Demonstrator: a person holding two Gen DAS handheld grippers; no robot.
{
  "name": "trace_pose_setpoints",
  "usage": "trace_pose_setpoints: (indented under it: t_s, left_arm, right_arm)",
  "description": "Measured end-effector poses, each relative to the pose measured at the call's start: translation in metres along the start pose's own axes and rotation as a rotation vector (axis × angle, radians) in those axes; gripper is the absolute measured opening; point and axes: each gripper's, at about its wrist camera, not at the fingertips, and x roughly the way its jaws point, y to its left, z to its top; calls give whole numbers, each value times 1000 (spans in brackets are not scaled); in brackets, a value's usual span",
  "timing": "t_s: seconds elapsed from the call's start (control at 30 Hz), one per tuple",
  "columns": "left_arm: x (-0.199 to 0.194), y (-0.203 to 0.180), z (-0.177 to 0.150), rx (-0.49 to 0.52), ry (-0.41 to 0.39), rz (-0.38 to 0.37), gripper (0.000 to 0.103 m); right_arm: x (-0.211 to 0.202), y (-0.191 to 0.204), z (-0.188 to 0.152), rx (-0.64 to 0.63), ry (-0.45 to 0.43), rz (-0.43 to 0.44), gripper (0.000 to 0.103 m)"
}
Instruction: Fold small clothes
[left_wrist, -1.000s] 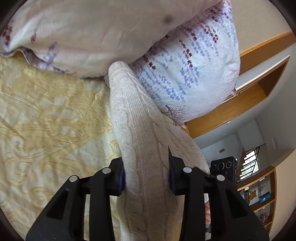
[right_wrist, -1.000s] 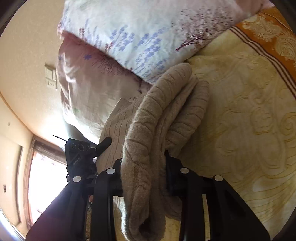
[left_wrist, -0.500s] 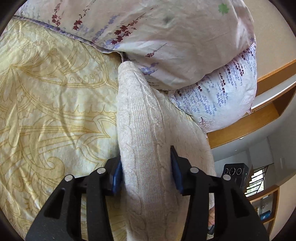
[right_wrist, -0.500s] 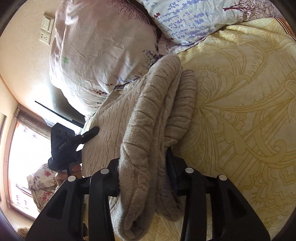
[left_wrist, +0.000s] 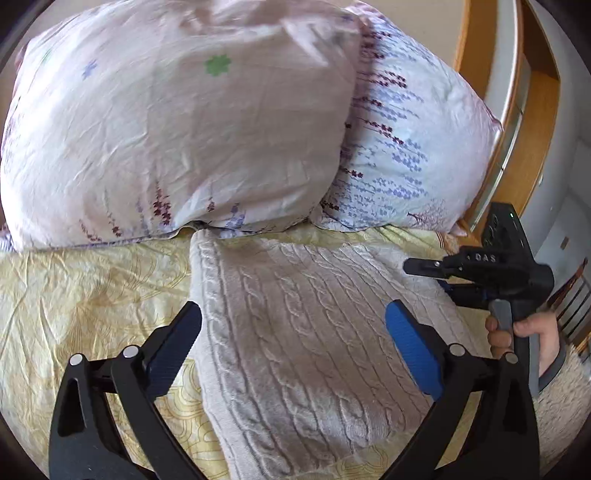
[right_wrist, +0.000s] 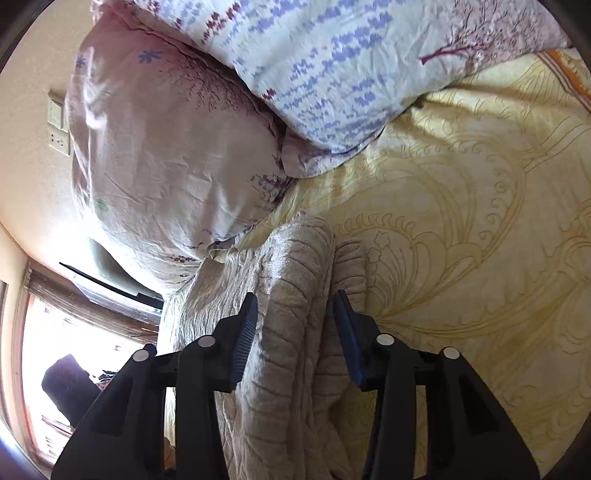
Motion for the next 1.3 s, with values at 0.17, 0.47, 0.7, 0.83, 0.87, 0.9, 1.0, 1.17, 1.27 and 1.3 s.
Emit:
trace_pose_setpoints:
  t_s: [0.17,0.47,0.7,0.83,0.87,0.9,1.0,1.17,1.27,1.3]
  left_arm:
    - [18,-20,-6,93,50,121,101]
    - [30,-12,-14,62,114,139,101]
    - [48,-12,-18,69,195,184,101]
    - [24,-1,-16,36,157,104,101]
    - [12,1,-16,41,128,89,101]
    - [-2,3,-19,61,96,90,101]
    - [-35,7,-37,171,45,152,101]
    - [-58,1,-72,301,78,219,101]
    - [-58,-9,-80,341,83,217,101]
    - [-54,-10,-82,346,92,223,100]
  right_arm:
    - [6,9,-2,-75,-24,0,18]
    - [-2,18,-7,-175,-103,-122,14]
    - [12,-3,-4,-104,-51,-128,15]
    - [-12,6,-12,-108,-61,-102,29]
    - [-23,8,-17,-116,-72,-82,38]
    - [-34,10,-24,-125,-86,-66,47]
    - [-61,11,-48,-143,-97,-30,48]
    - [-76,16,-91,-198,-81,-30,48]
    - [-73,25,-106,-236,-68,-46,46]
    - [-70,27,-107,-246,-59,-57,42]
